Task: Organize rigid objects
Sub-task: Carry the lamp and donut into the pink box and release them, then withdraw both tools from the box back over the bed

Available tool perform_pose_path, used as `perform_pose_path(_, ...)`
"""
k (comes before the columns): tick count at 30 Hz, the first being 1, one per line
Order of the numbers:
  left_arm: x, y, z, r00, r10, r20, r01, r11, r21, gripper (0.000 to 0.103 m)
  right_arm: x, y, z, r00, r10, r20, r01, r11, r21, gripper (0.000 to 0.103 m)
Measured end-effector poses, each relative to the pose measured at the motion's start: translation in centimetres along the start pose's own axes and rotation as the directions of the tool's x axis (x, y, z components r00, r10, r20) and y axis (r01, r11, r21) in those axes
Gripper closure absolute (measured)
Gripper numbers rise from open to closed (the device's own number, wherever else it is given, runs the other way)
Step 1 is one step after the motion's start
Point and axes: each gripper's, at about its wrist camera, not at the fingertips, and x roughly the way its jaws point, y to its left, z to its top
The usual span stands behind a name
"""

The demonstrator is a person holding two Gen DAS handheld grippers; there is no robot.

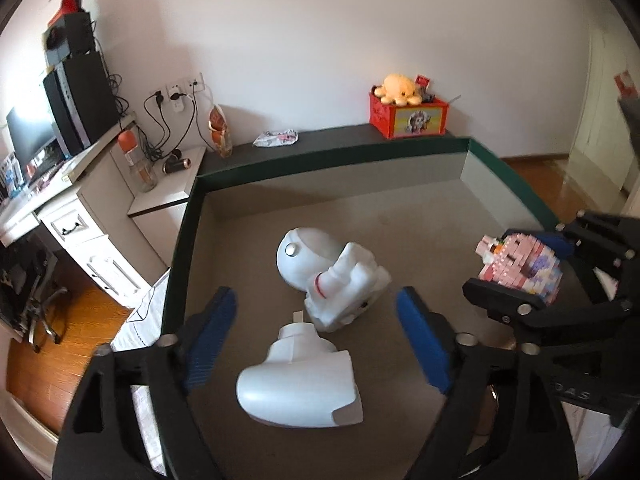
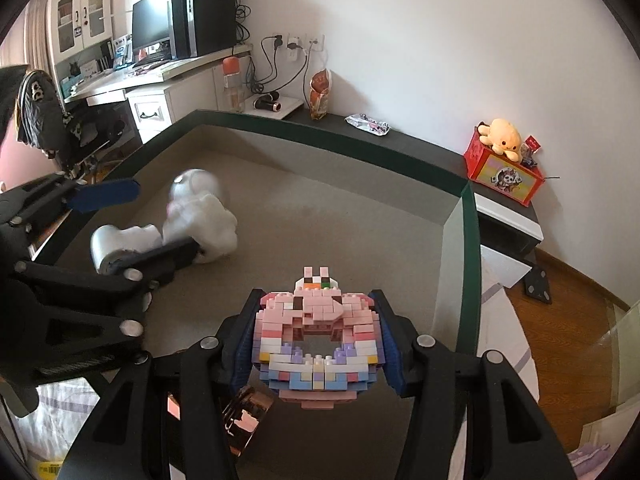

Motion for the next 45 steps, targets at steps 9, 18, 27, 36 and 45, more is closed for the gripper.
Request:
perform_pose_path(9, -1.9, 0.3, -0.1, 0.999, -0.009, 0.046, 0.01, 1.0, -0.02, 0.005, -1.2, 0.6, 0.1, 0.999, -0.022, 0.041, 0.021, 1.0, 0.02, 0.049)
perform_pose_path(18, -7.9, 0.9, -0.3, 0.99, 0.007, 0.14, -0.001, 0.999, -0.041, 0.0, -6.9, 0.7, -0.4, 0.984, -0.103, 0.144, 0.1, 0.995, 0.028, 0.021)
perform_pose_path(27, -19.3, 1.4, -4.0, 0.954, 0.089, 0.288, -0.082, 0.996, -0.036, 0.0, -16.8, 3.5, -3.5, 0.953, -0.099, 0.287, 0.097, 0.995, 0.021, 0.016)
perform_pose_path(36, -30.0, -0.3, -10.2, 0.903, 0.131, 0.409, -0.101, 0.99, -0.094, 0.0, -26.6, 7.3, -10.1, 0.883, -0.146, 0.445, 0.135, 0.989, 0.057, 0.0)
perform_pose_path(45, -36.4, -3.6, -15.1, 0.881, 0.107, 0.461, -0.102, 0.994, -0.035, 0.0, -33.4, 9.5, -17.1, 0.817, -0.246, 0.522, 0.19, 0.969, 0.16, 0.0)
